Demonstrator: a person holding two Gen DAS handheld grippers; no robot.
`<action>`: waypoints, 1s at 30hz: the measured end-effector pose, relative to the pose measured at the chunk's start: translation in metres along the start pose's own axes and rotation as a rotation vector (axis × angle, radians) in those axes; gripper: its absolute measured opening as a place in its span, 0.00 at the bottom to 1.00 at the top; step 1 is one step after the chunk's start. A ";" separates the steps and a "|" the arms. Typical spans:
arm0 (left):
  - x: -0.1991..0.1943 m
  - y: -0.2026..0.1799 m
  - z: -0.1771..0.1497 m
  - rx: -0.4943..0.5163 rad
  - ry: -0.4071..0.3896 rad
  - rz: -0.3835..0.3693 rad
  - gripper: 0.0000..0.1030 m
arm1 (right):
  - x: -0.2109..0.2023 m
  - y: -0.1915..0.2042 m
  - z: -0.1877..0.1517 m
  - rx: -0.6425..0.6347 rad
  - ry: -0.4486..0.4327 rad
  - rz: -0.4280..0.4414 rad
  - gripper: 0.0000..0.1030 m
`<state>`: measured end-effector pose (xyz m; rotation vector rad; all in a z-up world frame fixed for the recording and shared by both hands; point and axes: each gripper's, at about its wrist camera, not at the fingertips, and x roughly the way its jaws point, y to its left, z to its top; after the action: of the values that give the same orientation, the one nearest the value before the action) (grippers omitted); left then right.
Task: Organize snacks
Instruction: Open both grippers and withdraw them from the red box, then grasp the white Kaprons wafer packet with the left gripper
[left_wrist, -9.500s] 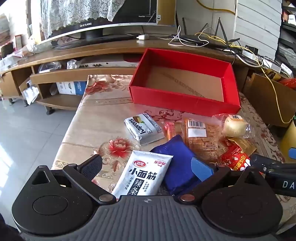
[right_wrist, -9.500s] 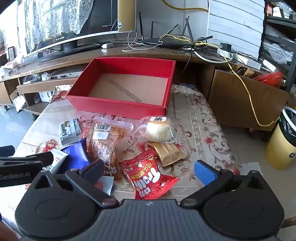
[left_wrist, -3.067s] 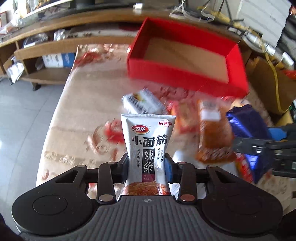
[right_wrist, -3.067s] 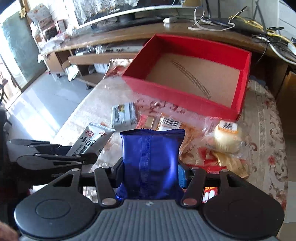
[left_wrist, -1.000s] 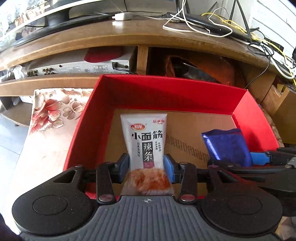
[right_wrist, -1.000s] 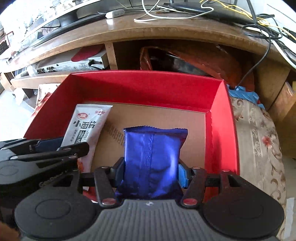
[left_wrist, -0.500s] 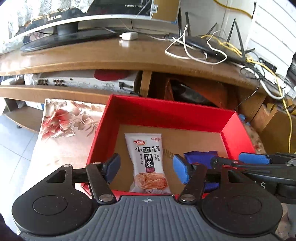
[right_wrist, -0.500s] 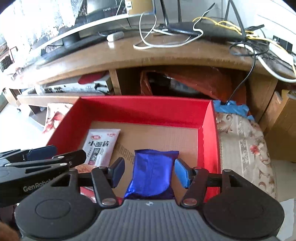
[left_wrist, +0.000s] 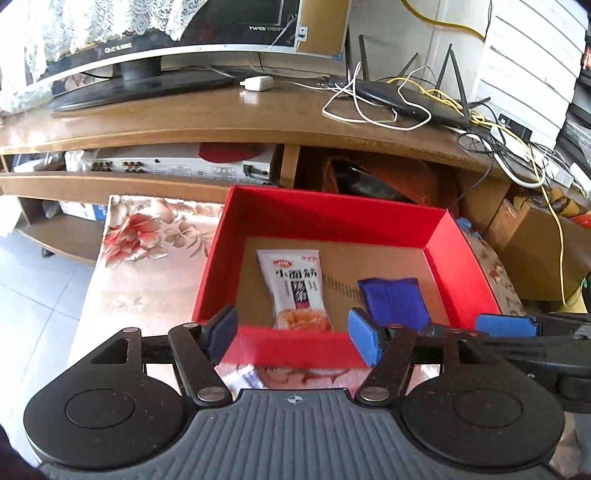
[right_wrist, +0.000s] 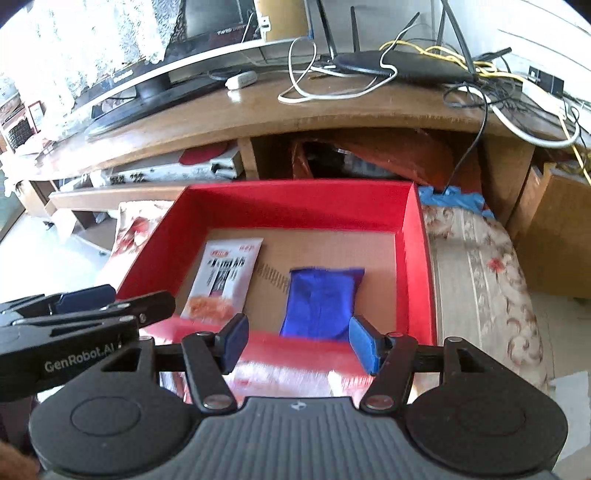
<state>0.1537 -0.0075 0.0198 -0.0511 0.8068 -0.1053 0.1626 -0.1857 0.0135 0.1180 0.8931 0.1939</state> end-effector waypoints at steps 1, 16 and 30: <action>-0.003 0.001 -0.003 0.003 0.002 0.000 0.71 | -0.002 0.001 -0.004 -0.001 0.006 0.003 0.57; -0.024 0.018 -0.033 -0.008 0.045 -0.004 0.77 | -0.015 0.021 -0.046 -0.009 0.087 0.042 0.61; -0.005 0.041 -0.046 -0.106 0.139 0.035 0.77 | -0.001 0.024 -0.061 -0.022 0.155 0.017 0.64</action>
<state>0.1198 0.0333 -0.0119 -0.1309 0.9515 -0.0325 0.1114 -0.1608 -0.0198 0.0913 1.0440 0.2305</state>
